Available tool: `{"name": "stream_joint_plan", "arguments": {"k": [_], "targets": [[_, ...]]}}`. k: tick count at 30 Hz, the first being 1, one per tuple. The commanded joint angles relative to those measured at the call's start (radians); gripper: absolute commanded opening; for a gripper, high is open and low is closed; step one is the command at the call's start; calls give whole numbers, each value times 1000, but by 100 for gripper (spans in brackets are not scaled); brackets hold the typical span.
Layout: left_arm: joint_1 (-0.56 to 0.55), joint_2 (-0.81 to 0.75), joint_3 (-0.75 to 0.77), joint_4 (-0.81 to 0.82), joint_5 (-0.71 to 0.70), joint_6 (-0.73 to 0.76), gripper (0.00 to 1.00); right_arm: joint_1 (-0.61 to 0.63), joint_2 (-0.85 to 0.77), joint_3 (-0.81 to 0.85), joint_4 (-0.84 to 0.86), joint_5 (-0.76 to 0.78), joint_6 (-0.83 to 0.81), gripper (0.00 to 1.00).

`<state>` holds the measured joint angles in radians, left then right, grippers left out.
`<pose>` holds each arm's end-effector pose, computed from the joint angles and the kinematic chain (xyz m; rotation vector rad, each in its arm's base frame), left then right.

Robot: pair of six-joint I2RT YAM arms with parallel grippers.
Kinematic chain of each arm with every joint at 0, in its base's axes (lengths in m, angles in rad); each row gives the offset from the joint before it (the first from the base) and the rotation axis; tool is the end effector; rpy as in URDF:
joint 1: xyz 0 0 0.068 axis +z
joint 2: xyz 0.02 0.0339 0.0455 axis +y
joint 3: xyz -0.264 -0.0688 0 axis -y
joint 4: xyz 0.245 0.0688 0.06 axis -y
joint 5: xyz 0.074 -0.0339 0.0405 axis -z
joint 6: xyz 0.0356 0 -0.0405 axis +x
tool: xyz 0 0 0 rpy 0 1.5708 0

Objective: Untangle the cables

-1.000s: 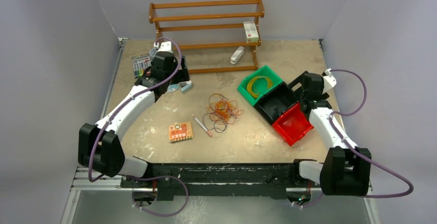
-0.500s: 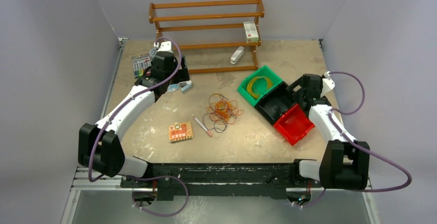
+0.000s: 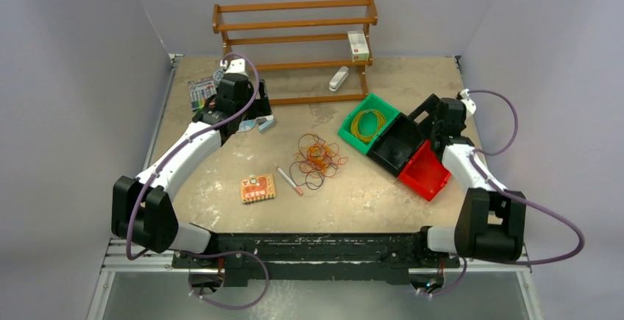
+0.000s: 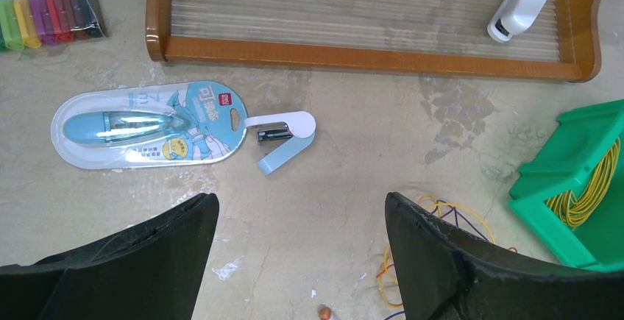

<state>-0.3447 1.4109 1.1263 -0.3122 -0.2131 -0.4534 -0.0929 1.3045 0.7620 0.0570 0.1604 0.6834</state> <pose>0.3037 -0.1010 0.3018 -0.2393 2.1481 -0.2313 0.2861 -0.0324 0.2422 0.8692 1.8628 0.2024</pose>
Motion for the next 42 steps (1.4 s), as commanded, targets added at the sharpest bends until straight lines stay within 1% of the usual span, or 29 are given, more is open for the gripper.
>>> {"name": "stream_joint_plan", "arguments": {"k": [1,4,6,10,15,19,23,25,32,37,42], "targets": [[8,-9,35,38,8,-9,83,-8,64,66,89,-62,-55,99],[7,-9,35,37,6,-8,83,-14,96,76,94,-85,-51,99],[8,-10,35,35,3,-8,83,-13,96,81,80,-74,-46,99],[8,-10,35,36,2,-7,83,-13,33,55,65,-18,-45,99],[7,-10,35,35,5,-8,83,-13,-72,33,-26,57,-32,99],[9,-7,35,36,7,-9,83,-14,-147,-2,-85,73,16,99],[8,-8,32,38,15,-12,83,-13,-145,-17,-163,82,61,99],[8,-7,32,40,17,-13,83,-13,-128,-27,-173,89,70,99],[7,-4,32,41,22,-16,83,-13,-74,-57,-99,49,62,99],[8,0,32,42,24,-16,83,-13,-31,-72,27,-27,22,99],[8,3,33,40,24,-15,83,-14,44,-71,168,-136,-8,99]]}}
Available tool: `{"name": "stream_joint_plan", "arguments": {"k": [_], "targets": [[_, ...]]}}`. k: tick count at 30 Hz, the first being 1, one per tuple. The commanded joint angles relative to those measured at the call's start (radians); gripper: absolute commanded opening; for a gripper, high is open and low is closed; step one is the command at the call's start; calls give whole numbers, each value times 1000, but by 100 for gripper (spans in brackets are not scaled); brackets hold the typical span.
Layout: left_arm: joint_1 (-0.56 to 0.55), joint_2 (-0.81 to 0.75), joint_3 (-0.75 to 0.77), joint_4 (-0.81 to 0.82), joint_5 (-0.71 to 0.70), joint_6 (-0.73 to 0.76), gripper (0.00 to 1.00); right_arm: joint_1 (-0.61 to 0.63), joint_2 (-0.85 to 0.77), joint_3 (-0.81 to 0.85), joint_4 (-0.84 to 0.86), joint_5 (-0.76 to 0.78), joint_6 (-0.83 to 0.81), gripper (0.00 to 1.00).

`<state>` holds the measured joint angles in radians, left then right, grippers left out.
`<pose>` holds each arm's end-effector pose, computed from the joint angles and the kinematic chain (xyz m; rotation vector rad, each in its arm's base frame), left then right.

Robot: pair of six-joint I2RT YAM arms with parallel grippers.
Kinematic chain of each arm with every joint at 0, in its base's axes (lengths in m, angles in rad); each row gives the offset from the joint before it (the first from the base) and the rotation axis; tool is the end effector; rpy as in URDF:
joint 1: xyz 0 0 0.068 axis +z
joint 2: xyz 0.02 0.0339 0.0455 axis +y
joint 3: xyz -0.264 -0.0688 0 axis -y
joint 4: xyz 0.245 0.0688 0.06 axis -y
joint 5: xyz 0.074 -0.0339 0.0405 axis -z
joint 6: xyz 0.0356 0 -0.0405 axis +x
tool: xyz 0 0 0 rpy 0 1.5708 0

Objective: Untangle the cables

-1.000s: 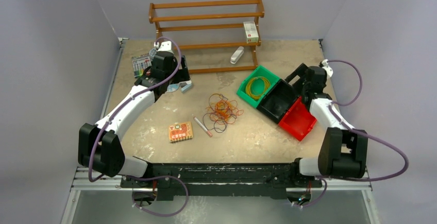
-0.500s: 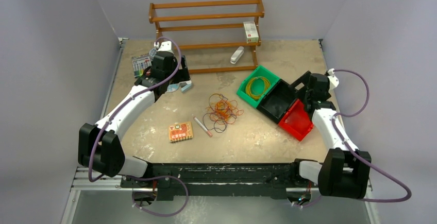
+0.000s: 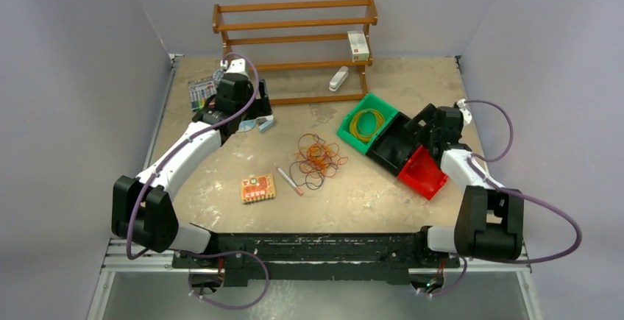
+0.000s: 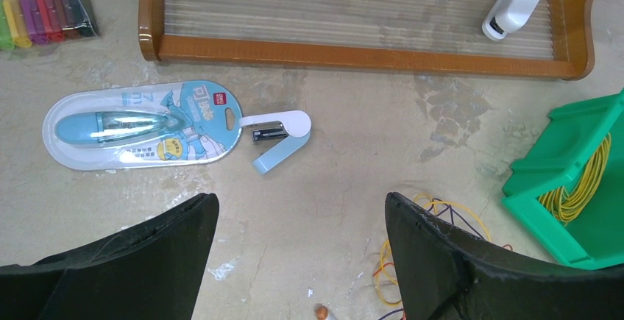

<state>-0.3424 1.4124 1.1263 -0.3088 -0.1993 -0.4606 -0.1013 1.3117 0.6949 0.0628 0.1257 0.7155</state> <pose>0.3043 -0.1010 0.3016 -0.2420 2.1493 -0.2492 0.2780 -0.0327 0.2184 0.9133 1.9227 0.2307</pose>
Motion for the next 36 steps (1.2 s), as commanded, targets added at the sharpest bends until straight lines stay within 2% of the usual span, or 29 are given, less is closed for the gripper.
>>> {"name": "stream_joint_plan", "arguments": {"k": [1,12,16,22,29,32,36], "targets": [[6,1,33,36,8,-7,83,-5,47,-2,179,-112,-50,99],[6,-2,36,30,3,-4,83,-5,199,105,378,-187,-157,99],[6,-8,38,23,-8,0,83,-5,233,137,368,-180,-171,99],[6,-14,40,18,-16,2,83,-5,101,120,265,-77,-200,100],[6,-7,46,24,3,-5,86,-5,-130,78,147,-60,-261,99],[-6,8,48,30,34,-17,86,-5,-197,66,145,-177,-328,100],[-31,20,42,43,49,-41,86,23,-222,80,144,-295,-313,99]]}}
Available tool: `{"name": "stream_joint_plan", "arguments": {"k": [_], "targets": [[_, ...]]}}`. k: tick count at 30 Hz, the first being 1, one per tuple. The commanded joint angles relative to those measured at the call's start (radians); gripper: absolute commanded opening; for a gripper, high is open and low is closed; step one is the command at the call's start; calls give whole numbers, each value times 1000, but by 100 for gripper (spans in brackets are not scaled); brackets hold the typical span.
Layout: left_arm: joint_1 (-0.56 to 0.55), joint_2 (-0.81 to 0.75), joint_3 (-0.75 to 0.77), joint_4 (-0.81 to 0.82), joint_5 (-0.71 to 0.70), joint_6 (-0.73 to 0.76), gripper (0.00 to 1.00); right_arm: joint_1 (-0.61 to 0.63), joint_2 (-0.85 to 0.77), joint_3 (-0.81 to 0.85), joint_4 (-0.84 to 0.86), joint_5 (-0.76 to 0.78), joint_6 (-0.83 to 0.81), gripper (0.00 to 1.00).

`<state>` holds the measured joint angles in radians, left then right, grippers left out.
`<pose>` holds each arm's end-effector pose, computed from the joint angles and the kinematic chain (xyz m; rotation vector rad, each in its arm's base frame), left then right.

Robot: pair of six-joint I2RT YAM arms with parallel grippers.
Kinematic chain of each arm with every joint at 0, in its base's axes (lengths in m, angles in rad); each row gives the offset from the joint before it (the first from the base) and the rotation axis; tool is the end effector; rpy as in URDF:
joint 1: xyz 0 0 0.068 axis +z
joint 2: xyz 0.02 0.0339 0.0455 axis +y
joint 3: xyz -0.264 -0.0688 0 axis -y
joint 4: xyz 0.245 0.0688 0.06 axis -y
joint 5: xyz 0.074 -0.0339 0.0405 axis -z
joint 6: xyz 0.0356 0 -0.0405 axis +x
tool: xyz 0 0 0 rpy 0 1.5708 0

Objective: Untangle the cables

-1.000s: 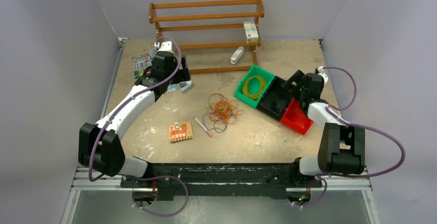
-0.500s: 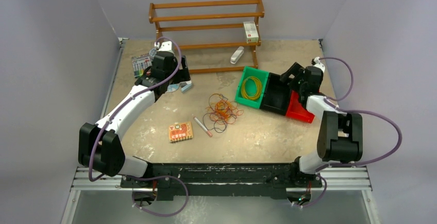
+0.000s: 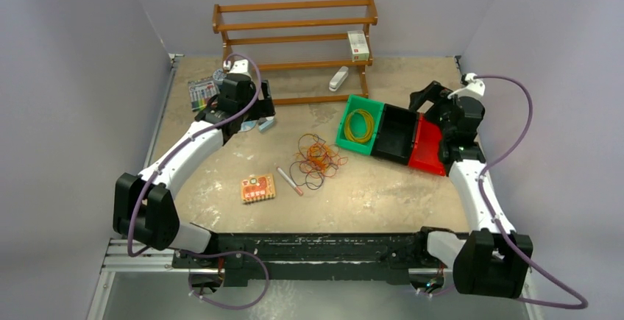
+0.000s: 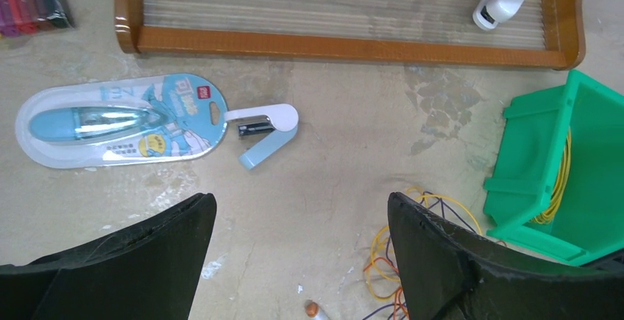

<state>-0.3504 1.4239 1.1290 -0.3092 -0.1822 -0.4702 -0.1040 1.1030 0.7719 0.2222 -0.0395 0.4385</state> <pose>0.3055 -0.1048 0.2989 -0.2342 2.1637 -0.2730 0.2598 -0.0257 0.3143 0.4233 1.6336 0.2847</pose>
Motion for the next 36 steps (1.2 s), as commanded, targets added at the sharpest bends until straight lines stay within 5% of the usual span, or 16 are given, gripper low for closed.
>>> {"name": "stream_joint_plan", "arguments": {"k": [1,7,13,36], "targets": [[-24,10,38,48,31,-34,86,52,-3,17,-22,-139,-36,99],[-24,1,36,54,4,-34,86,260,124,110,-81,21,-6,99],[-24,-10,30,48,-7,-26,86,267,272,137,-81,114,34,99],[-24,-30,20,37,-43,-21,85,265,662,298,157,39,-11,99]]}}
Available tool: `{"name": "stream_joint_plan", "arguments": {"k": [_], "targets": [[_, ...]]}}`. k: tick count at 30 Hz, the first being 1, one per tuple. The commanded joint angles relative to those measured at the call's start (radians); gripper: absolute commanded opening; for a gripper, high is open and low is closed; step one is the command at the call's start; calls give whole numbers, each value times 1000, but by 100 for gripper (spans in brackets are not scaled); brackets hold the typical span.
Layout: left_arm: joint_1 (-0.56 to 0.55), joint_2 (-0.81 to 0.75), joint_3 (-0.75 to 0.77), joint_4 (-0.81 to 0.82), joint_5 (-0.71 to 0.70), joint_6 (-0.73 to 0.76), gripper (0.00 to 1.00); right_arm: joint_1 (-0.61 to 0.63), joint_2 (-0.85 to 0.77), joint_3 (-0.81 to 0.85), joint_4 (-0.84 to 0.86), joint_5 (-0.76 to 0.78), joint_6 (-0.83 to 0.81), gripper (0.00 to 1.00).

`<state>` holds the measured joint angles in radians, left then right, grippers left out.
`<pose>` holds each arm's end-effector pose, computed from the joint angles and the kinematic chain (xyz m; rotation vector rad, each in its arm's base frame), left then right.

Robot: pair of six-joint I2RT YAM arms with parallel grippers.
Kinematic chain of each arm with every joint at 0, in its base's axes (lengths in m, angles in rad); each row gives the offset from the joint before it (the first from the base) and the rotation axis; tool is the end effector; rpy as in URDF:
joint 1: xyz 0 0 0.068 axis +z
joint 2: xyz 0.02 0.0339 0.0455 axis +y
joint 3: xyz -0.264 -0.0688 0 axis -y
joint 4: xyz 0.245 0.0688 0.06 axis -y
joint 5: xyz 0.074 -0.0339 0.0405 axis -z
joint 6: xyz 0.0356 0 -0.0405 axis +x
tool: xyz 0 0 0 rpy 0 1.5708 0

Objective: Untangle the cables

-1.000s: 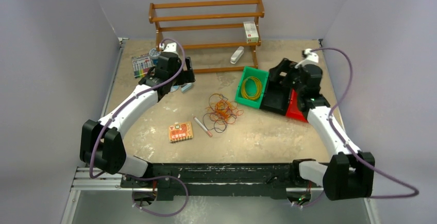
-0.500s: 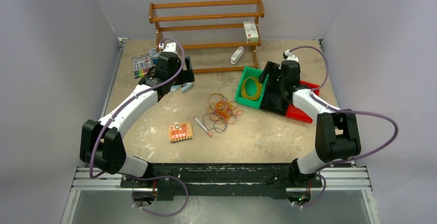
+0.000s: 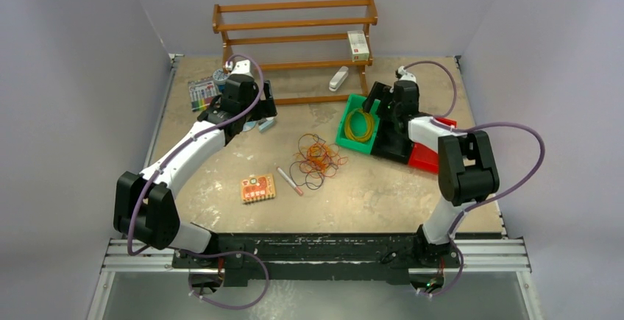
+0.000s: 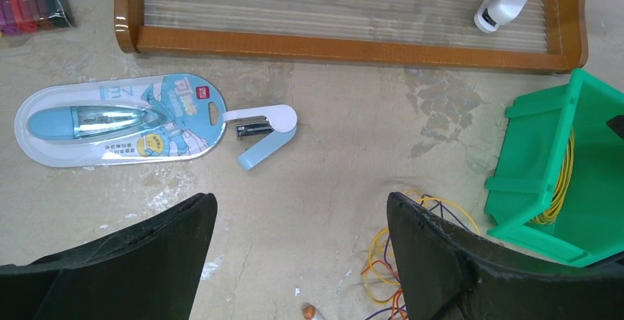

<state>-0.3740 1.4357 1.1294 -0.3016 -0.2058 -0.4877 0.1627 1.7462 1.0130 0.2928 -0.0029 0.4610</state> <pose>0.3056 -0.1121 0.2963 -0.2406 2.1633 -0.2703 0.3823 0.0629 0.2073 0.3004 2.0117 0.3986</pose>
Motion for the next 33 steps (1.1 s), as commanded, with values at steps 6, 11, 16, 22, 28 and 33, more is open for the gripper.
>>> {"name": "stream_joint_plan", "arguments": {"k": [6,11,16,22,28,33], "targets": [[0,-41,20,31,-17,-6,85,-2,67,93,149,-6,-87,99],[0,-41,19,31,-15,-8,85,-2,83,117,171,-39,-121,99],[0,-46,21,33,-9,-9,87,-2,4,89,137,-2,-134,99],[0,-26,28,37,26,-21,90,-2,-173,-3,75,14,-153,99],[-2,15,32,43,94,-27,86,-2,-350,-113,17,-27,-161,99],[-14,32,23,56,110,-45,84,6,-436,-148,-41,-143,-112,96]]}}
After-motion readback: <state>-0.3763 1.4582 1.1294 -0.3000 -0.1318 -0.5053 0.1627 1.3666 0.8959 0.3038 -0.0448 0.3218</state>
